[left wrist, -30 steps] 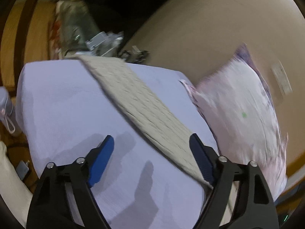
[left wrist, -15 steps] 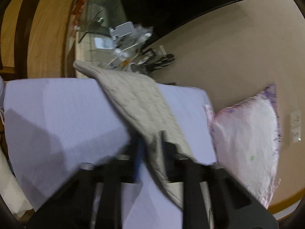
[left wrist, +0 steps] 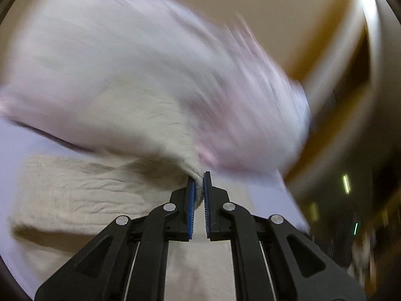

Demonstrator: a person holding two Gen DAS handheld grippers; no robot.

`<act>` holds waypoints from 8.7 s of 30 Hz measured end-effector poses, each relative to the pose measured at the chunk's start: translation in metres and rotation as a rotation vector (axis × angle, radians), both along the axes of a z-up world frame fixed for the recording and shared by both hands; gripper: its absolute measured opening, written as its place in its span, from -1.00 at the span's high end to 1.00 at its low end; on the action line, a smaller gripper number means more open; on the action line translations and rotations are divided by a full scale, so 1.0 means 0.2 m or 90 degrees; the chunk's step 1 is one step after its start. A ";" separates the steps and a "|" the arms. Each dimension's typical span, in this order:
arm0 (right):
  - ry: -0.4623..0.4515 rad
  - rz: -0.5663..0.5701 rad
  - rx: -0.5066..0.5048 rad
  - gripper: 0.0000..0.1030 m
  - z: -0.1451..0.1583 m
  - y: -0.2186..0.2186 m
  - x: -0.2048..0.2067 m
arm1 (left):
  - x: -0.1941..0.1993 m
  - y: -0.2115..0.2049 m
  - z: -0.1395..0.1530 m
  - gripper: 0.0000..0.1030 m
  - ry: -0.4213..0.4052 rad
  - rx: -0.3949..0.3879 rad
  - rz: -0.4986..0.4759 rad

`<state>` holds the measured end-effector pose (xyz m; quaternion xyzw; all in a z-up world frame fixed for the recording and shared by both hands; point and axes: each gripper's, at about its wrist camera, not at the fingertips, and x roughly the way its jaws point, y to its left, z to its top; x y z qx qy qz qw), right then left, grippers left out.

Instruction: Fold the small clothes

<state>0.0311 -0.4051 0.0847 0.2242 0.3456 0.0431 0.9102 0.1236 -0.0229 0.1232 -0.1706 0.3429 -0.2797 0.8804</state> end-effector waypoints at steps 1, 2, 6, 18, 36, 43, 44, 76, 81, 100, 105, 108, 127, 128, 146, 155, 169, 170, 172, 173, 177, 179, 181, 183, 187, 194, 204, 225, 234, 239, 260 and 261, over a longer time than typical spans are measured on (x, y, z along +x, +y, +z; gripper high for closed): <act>0.006 0.000 0.002 -0.53 0.00 -0.01 -0.02 | 0.00 -0.12 -0.05 0.89 0.023 0.017 -0.039; 0.009 0.002 0.006 -0.53 -0.01 -0.02 -0.03 | -0.03 -0.20 -0.11 0.89 0.044 0.029 -0.077; -0.001 0.015 -0.006 -0.78 0.01 -0.07 -0.22 | -0.24 -0.08 -0.11 0.89 0.017 0.044 -0.085; 0.104 0.203 0.219 -0.77 -0.25 -0.09 -0.84 | -1.13 0.91 -0.26 -0.28 0.036 0.027 0.064; 0.071 0.277 0.485 0.85 -0.54 0.06 -0.77 | -1.23 0.82 -0.83 0.85 0.157 -0.186 0.010; -0.103 0.302 0.383 0.86 -0.01 0.04 -0.44 | -0.92 0.79 -0.27 0.86 -0.004 -0.138 0.024; -0.131 0.290 0.366 0.86 0.08 0.03 -0.34 | -0.83 0.78 -0.22 0.86 -0.019 -0.124 0.046; -0.054 -0.025 0.172 -0.97 -0.18 -0.02 0.75 | 0.05 0.86 -0.56 -0.06 0.214 -0.055 0.192; -0.050 -0.008 0.218 -0.97 -0.20 -0.04 0.72 | 0.04 0.79 -0.61 0.62 0.226 -0.083 0.211; -0.008 -0.019 0.268 -0.97 -0.23 -0.36 0.64 | 0.40 -0.79 -0.34 0.66 0.221 -0.297 -0.244; 0.111 0.061 0.324 -0.97 -0.36 -0.27 0.71 | 0.37 -0.41 -0.24 -0.07 0.130 -0.180 -0.075; 0.164 0.098 0.300 -0.97 -0.42 -0.18 0.74 | 0.36 -0.29 -0.31 -0.11 0.137 -0.082 -0.011; 0.122 0.231 0.395 0.36 -0.40 0.06 0.73 | 0.33 -0.26 -0.37 0.24 0.137 0.014 -0.064; 0.116 0.254 0.393 0.31 -0.38 0.10 0.74 | 0.30 -0.23 -0.34 0.24 0.112 0.035 -0.055; 0.110 0.098 0.065 0.76 -0.28 0.26 0.77 | 0.19 -0.15 -0.38 -0.24 0.059 0.170 0.042; 0.009 -0.086 -0.189 -0.86 0.00 0.22 0.38 | -0.19 -0.10 -0.31 -0.94 -0.018 0.314 0.121; -0.002 0.157 -0.028 -0.96 -0.01 0.49 0.19 | -0.35 -0.15 -0.42 -0.97 0.006 0.312 0.111; 0.063 0.147 -0.030 -0.88 -0.10 0.49 0.24 | -0.36 -0.14 -0.42 -0.97 0.003 0.314 0.112; 0.148 0.129 -0.008 -0.77 -0.25 0.45 0.29 | -0.37 -0.13 -0.42 -0.97 0.002 0.318 0.114; 0.113 0.116 -0.007 -0.75 -0.23 0.42 0.24 | -0.37 -0.13 -0.43 -0.97 0.003 0.320 0.113; -0.012 0.072 -0.048 -0.80 -0.03 0.38 0.03 | -0.34 -0.13 -0.46 -0.97 0.017 0.310 0.106; -0.075 0.096 -0.032 -0.94 0.06 0.38 -0.03 | -0.33 -0.14 -0.47 -0.97 0.023 0.304 0.101; -0.109 0.167 -0.003 -0.97 0.11 0.45 -0.02 | -0.33 -0.16 -0.49 -0.97 0.025 0.304 0.095; -0.053 0.192 -0.008 -0.96 0.06 0.51 0.06 | -0.33 -0.19 -0.50 -0.97 0.029 0.308 0.090; 0.088 0.154 -0.018 -0.94 -0.15 0.51 0.22 | -0.33 -0.20 -0.51 -0.97 0.039 0.323 0.088; 0.055 0.127 -0.097 -0.97 0.02 0.50 -0.02 | -0.32 -0.19 -0.56 -0.97 0.085 0.322 0.098; 0.198 0.070 -0.226 -0.97 -0.27 0.66 -0.03 | -0.29 -0.24 -0.60 -0.97 0.093 0.393 0.134; 0.193 0.059 -0.258 -0.97 -0.29 0.72 -0.05 | -0.28 -0.24 -0.61 -0.97 0.086 0.393 0.135; 0.193 0.058 -0.258 -0.97 -0.29 0.72 -0.05 | -0.28 -0.24 -0.61 -0.97 0.086 0.393 0.135; 0.193 0.058 -0.258 -0.97 -0.29 0.72 -0.05 | -0.28 -0.24 -0.61 -0.97 0.086 0.393 0.135; 0.193 0.057 -0.258 -0.97 -0.29 0.72 -0.05 | -0.28 -0.24 -0.61 -0.97 0.084 0.392 0.134; 0.193 0.057 -0.258 -0.97 -0.29 0.72 -0.05 | -0.28 -0.24 -0.61 -0.97 0.084 0.392 0.134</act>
